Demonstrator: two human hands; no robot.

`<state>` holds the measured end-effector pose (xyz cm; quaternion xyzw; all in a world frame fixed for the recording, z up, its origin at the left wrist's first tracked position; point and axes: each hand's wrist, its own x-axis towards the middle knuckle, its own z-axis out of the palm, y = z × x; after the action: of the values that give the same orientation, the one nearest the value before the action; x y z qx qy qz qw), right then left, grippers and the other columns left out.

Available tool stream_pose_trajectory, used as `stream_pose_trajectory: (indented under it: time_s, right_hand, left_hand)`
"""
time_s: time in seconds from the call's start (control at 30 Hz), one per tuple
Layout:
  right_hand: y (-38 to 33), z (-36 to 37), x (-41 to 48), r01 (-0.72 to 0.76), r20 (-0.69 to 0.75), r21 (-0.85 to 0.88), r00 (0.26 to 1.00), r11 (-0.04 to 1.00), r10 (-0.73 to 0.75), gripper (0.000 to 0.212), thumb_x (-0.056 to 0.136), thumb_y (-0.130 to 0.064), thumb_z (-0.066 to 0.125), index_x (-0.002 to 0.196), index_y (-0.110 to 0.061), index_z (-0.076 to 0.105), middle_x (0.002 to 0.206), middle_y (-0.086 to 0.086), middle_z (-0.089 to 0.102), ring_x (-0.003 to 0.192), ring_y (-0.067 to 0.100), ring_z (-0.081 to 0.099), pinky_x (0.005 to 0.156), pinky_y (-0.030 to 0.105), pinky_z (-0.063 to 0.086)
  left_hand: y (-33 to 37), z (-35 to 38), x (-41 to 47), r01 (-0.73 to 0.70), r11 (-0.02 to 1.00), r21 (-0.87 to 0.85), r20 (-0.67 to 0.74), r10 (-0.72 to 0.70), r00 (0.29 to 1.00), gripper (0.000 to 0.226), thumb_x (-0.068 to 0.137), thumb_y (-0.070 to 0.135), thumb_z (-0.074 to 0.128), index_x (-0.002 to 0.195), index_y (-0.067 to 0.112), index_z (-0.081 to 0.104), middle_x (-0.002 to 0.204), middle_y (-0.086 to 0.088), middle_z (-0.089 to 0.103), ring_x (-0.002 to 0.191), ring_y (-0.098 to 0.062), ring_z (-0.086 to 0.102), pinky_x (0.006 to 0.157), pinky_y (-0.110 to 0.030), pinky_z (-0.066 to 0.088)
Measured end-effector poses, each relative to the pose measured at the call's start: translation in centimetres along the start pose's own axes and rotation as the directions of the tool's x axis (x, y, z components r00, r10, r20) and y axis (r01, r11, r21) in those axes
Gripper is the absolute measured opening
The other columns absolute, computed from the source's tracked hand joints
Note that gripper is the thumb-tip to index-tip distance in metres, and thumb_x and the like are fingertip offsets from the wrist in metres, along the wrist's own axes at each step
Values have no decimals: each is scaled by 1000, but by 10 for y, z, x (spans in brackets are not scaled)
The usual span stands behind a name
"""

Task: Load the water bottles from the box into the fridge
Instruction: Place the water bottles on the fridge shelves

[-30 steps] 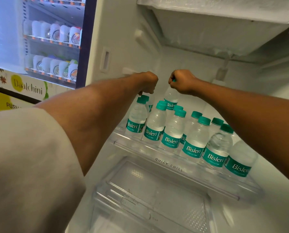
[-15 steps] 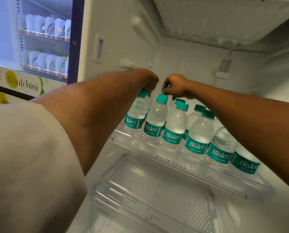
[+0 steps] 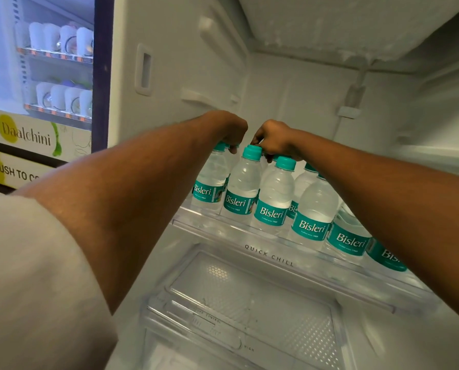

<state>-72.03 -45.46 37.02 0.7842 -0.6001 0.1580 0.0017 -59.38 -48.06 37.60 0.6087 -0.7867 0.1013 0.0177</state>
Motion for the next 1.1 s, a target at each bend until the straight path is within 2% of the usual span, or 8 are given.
stream_pose_trajectory:
  time_s: [0.1,0.3,0.47,0.63,0.73,0.87,1.0,1.1]
  right_hand:
    - [2,0,-1,-7,10,31,1000,999,6,33,94,-18,58,124,-4,60,117,12,64,74,15,59,78,29,51]
    - [3,0,-3,-58,23,115,998,992,56,39,96,-31,54,124,-4,59,117,11,64,91,22,62,81,29,51]
    - [3,1,-4,-107,65,106,993,989,101,42,95,-37,53,118,-2,59,115,15,64,88,22,60,83,31,50]
    - [1,0,-4,-127,20,92,992,988,126,51,95,-48,48,116,-3,60,109,12,65,83,20,60,79,29,49]
    - [-6,-5,-6,-144,-104,-14,984,990,141,51,95,-53,45,102,-6,63,96,11,66,74,19,57,70,29,47]
    - [-24,-16,-24,-186,-412,-158,905,970,106,42,94,-50,45,93,-12,62,82,8,62,70,21,56,67,33,51]
    - [-55,-18,-58,-149,-559,-136,828,979,49,44,92,-47,46,115,-12,59,114,12,57,105,29,50,79,40,47]
    - [-80,-11,-90,-118,-588,-56,806,991,63,50,89,-46,49,126,-12,53,127,14,51,117,32,43,91,42,42]
  left_hand:
    - [0,1,1,-6,1000,-5,6,6,1000,42,90,18,64,128,4,55,114,-13,59,93,-25,54,88,-37,44]
    - [1,-2,-2,0,1000,-1,57,0,998,41,94,22,58,131,5,51,105,-9,53,95,-25,53,97,-42,44]
    - [-2,0,-9,-6,999,-53,31,7,999,39,98,25,50,131,4,50,104,-9,53,96,-24,56,91,-36,45]
    - [-4,-5,-20,-23,994,-110,-86,13,996,36,100,24,46,130,3,50,105,-10,55,92,-21,55,81,-30,43]
    - [-10,-9,-33,-30,985,-172,-184,-2,983,36,100,21,46,133,6,47,123,-14,55,108,-25,56,89,-33,45]
    - [-18,-6,-59,-99,979,-178,-397,20,918,38,100,24,45,134,10,43,128,-15,49,110,-29,51,93,-42,47]
    - [-20,-1,-110,-214,958,-193,-590,61,805,40,99,13,45,138,11,40,133,-14,47,116,-28,46,95,-40,45]
    - [-25,8,-159,-253,955,-152,-631,104,769,44,95,6,44,139,9,40,134,-15,49,118,-28,45,95,-39,44]
